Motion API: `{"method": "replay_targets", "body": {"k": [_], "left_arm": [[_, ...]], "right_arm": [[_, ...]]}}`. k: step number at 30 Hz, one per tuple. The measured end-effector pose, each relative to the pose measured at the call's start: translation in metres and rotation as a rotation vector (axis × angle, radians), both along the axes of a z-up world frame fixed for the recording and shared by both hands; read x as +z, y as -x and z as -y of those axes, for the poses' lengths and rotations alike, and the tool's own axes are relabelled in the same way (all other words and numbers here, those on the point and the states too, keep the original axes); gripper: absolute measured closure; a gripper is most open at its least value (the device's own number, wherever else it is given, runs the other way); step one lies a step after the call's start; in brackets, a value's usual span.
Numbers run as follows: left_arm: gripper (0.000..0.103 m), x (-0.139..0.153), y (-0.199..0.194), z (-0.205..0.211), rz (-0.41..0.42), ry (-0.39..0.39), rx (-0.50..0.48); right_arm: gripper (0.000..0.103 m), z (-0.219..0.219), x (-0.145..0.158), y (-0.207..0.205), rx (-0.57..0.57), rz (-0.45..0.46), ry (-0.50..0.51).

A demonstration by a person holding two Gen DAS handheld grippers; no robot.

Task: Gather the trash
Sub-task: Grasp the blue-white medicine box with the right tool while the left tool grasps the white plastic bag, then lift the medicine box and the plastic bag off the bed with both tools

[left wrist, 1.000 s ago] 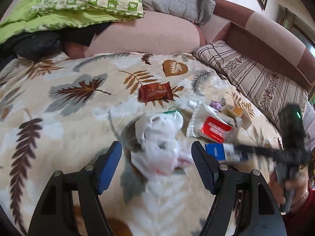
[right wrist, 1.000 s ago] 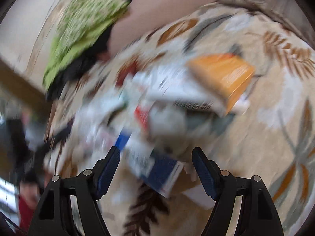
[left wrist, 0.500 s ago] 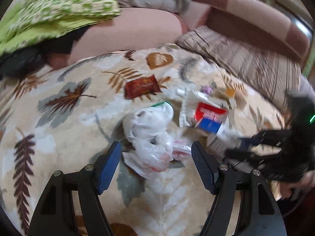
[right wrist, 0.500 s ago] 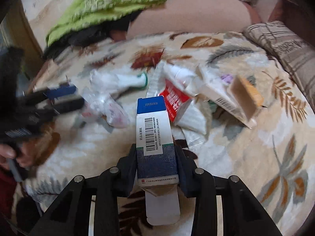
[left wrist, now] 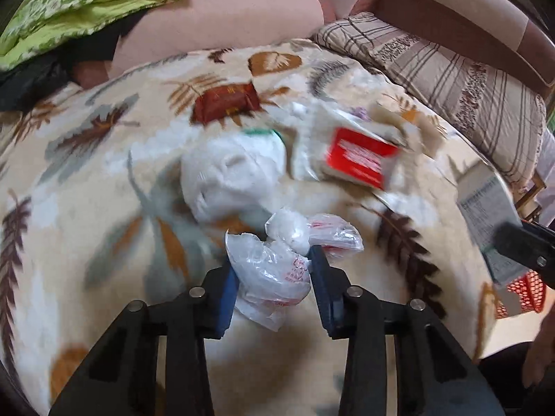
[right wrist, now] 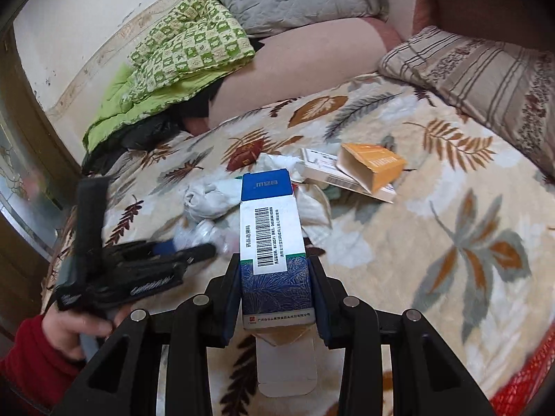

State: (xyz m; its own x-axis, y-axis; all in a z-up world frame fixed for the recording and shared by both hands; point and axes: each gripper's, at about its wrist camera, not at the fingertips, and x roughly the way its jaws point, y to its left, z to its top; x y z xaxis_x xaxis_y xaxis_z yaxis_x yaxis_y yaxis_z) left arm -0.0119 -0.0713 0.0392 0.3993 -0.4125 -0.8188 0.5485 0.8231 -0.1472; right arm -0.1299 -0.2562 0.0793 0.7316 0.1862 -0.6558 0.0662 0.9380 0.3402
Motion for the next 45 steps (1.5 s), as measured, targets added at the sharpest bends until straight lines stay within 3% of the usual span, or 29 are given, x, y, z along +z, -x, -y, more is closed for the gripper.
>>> {"method": "replay_targets", "body": {"k": [4, 7, 9, 10, 11, 17, 22, 28, 45], "left_arm": [[0.064, 0.002, 0.033, 0.0, -0.005, 0.002, 0.007], [0.05, -0.002, 0.039, 0.007, 0.017, -0.034, 0.021], [0.05, -0.005, 0.04, 0.011, 0.039, -0.039, 0.03], [0.052, -0.006, 0.041, 0.013, 0.05, -0.051, 0.031], [0.067, -0.007, 0.043, 0.013, 0.065, -0.065, 0.036], [0.072, 0.008, 0.066, -0.007, 0.11, 0.027, 0.138], [0.072, 0.03, 0.112, -0.012, 0.286, 0.018, 0.199], [0.072, 0.043, 0.138, -0.01, 0.414, 0.003, 0.191], [0.072, 0.045, 0.147, -0.026, 0.435, 0.016, 0.225]], "right_arm": [[0.064, -0.003, -0.004, 0.011, 0.001, -0.015, -0.001], [0.064, -0.005, -0.006, 0.014, 0.001, -0.022, 0.004], [0.064, -0.005, -0.005, 0.017, -0.006, -0.017, 0.008], [0.064, -0.005, -0.004, 0.019, -0.01, -0.015, 0.01], [0.064, -0.005, -0.004, 0.021, -0.016, -0.016, 0.012], [0.064, -0.002, 0.004, 0.038, -0.086, 0.02, 0.038], [0.064, -0.014, 0.012, 0.057, -0.116, 0.065, 0.122], [0.064, -0.017, 0.016, 0.076, -0.13, 0.092, 0.125], [0.064, -0.02, 0.013, 0.075, -0.13, 0.075, 0.139]]}}
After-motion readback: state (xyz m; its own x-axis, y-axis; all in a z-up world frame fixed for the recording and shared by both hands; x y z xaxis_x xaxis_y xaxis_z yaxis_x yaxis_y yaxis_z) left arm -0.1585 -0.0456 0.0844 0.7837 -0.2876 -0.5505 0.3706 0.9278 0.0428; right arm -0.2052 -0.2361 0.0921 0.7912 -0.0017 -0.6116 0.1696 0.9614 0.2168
